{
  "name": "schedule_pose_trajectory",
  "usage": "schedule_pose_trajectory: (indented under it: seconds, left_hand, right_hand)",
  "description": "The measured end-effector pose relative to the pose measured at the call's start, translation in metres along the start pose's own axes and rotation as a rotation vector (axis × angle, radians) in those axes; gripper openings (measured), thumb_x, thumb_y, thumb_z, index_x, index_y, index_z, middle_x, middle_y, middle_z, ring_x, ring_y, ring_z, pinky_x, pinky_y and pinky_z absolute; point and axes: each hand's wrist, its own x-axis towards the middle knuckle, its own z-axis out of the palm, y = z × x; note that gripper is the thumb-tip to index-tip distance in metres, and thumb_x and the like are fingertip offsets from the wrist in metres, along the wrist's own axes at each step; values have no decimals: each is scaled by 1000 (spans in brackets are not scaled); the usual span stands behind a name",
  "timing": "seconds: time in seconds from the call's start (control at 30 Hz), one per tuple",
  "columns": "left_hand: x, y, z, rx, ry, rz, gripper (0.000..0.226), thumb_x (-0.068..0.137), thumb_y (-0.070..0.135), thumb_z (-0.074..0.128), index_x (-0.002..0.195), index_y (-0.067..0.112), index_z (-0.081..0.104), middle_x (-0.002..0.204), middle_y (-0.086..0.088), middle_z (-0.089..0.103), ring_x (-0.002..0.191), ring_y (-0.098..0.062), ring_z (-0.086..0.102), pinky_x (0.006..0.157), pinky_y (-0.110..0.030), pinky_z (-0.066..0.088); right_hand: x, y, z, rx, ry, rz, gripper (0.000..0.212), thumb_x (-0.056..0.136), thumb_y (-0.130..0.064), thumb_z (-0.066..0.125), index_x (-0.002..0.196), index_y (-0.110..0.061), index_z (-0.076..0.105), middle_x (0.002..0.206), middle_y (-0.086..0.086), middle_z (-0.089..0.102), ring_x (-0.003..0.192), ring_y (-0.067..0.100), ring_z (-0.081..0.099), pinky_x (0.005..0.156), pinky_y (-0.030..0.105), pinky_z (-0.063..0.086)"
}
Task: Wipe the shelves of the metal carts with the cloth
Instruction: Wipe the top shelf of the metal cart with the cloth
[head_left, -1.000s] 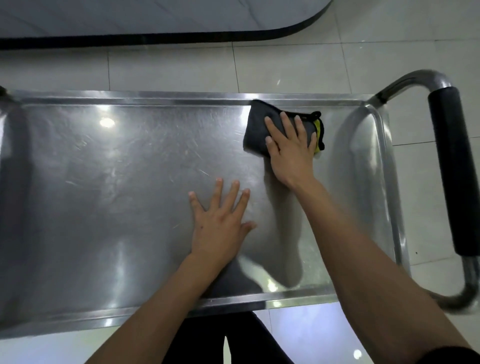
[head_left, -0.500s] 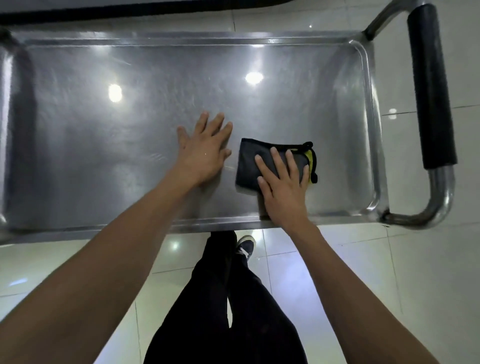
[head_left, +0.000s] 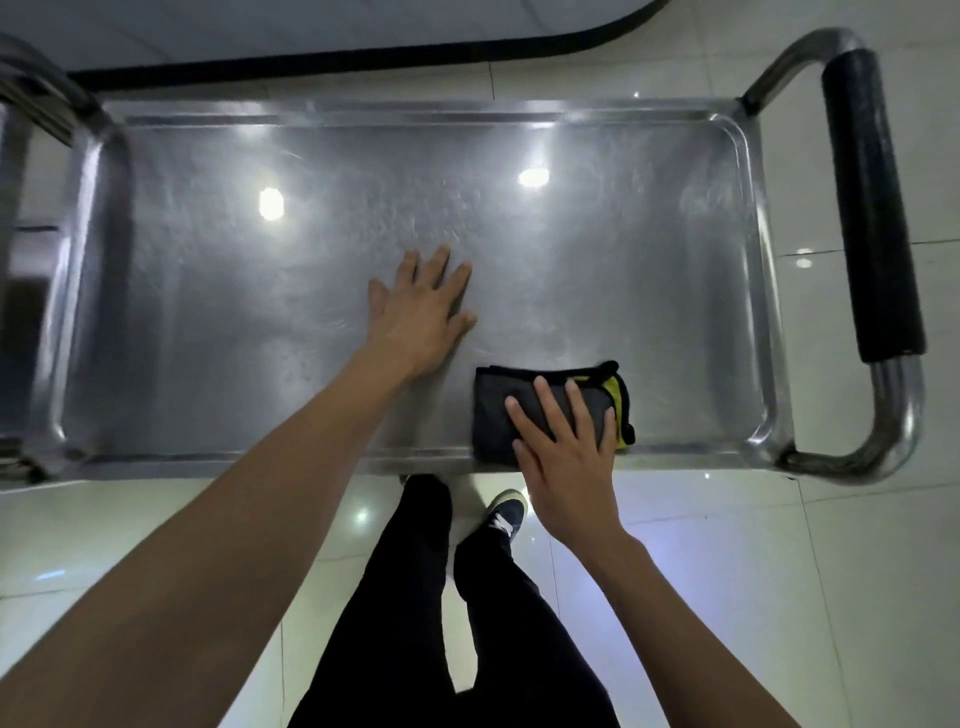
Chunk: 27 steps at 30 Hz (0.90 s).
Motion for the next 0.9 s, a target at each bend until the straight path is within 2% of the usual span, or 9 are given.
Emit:
schedule_pose_trajectory:
  seconds: [0.1,0.23,0.37,0.47,0.57,0.67,0.8,0.9]
  left_hand:
    - [5,-22,-7,-53,98,-3,60,100,54,44,153,30,29,163,-3,24,148,-30,22,111,-60,28]
    - [16,-65,-15,-37,101,-100,64,95,58,54,150,33,35,162,-7,24,150,-35,14,114,-66,17]
    - [17,-83,-17,-11,92,-32,64,94,62,50,150,35,36,158,-5,30,145,-35,23,113,-70,20]
    - [16,-82,-20,-40,80,-32,56,98,56,46,149,34,38,156,-4,33,142,-34,24,112,-72,18]
    - [18,-80,-25,-68,96,-22,48,99,45,48,146,33,43,151,-4,36,138,-34,26,109,-72,23]
    - [16,-83,-24,-32,91,2,48,101,46,45,148,35,38,154,-4,32,140,-34,25,107,-71,26]
    - [15,-87,-16,-8,56,17,56,102,52,39,154,35,27,161,-4,23,146,-35,17,110,-70,23]
    - [13,-90,-14,-12,64,28,62,99,57,42,153,33,27,162,-6,21,148,-37,15,109,-71,21]
  right_hand:
    - [2,0,3,-7,26,-2,46,103,-43,31,148,-42,40,163,-6,26,153,27,14,119,61,12]
    - [8,-4,5,-53,5,-1,47,104,-44,27,150,-42,36,165,-6,22,154,27,10,119,62,11]
    - [29,-26,6,-62,-5,7,48,105,-45,23,152,-43,31,166,-5,17,154,26,6,119,62,10]
    - [55,-49,3,-52,-5,62,48,105,-44,26,153,-43,31,166,-4,19,154,26,8,120,62,9]
    - [87,-66,-3,-30,-25,135,49,104,-45,25,152,-45,30,166,-6,18,154,24,6,120,61,5]
    - [122,-72,-7,-7,-50,160,49,104,-48,21,153,-48,24,167,-8,13,154,22,0,120,60,1]
    - [173,-73,-16,12,-44,126,50,104,-48,21,153,-47,22,167,-7,12,154,23,0,119,63,1]
    - [220,-71,-24,31,-45,105,51,103,-49,21,154,-48,19,167,-7,9,154,23,-2,118,63,-2]
